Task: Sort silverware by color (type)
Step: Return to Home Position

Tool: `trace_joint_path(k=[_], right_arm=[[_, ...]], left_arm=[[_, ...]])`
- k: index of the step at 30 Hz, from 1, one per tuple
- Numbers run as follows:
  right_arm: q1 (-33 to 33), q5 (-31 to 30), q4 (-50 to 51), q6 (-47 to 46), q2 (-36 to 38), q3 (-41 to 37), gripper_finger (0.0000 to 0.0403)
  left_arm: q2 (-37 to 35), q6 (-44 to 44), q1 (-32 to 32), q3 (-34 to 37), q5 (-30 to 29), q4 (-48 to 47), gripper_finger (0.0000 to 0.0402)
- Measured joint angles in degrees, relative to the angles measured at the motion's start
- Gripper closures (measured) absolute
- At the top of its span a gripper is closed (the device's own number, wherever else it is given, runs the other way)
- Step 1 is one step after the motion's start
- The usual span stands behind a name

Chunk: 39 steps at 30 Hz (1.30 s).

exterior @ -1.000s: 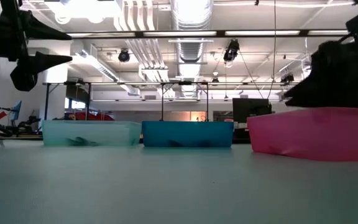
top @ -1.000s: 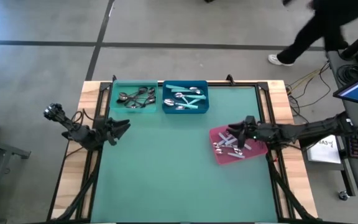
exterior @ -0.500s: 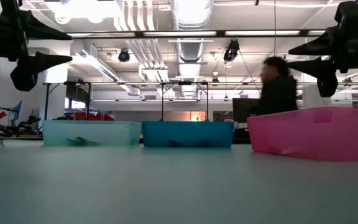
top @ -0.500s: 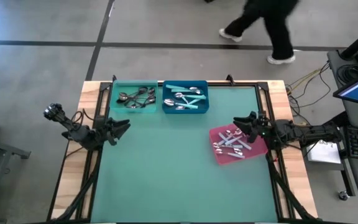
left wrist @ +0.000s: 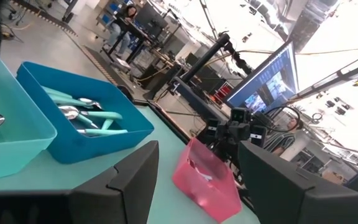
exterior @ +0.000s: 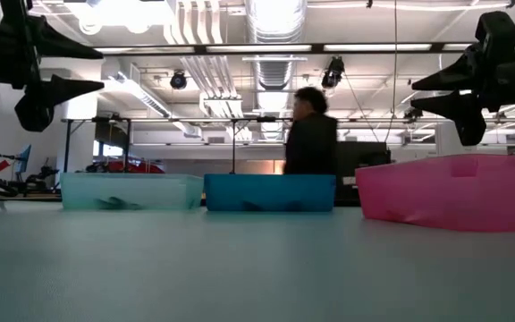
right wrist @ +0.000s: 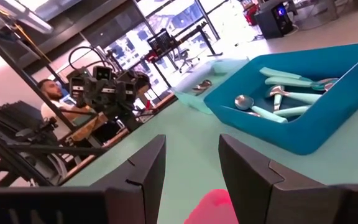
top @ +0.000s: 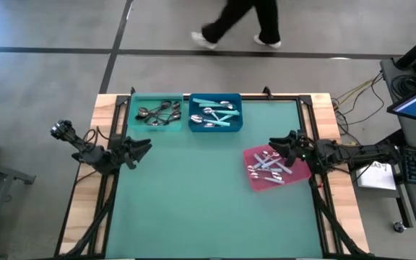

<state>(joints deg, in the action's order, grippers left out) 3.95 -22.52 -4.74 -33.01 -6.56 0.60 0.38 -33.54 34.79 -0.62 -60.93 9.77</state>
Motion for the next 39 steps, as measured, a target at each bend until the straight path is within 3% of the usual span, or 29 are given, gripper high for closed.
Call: trace_joint_path(k=[7,39], right_arm=[[-0.02,0.0,-0.04,0.0,0.12,-0.02,0.0264],[0.02,0.0,-0.06,0.0,0.1,-0.02,0.0264]], left_arm=[[0.11,1.83,-0.04,-0.26,-2.99,-0.2,0.0196],[0.13,1.95,-0.02,-0.48,-2.97,-0.18,0.0196]])
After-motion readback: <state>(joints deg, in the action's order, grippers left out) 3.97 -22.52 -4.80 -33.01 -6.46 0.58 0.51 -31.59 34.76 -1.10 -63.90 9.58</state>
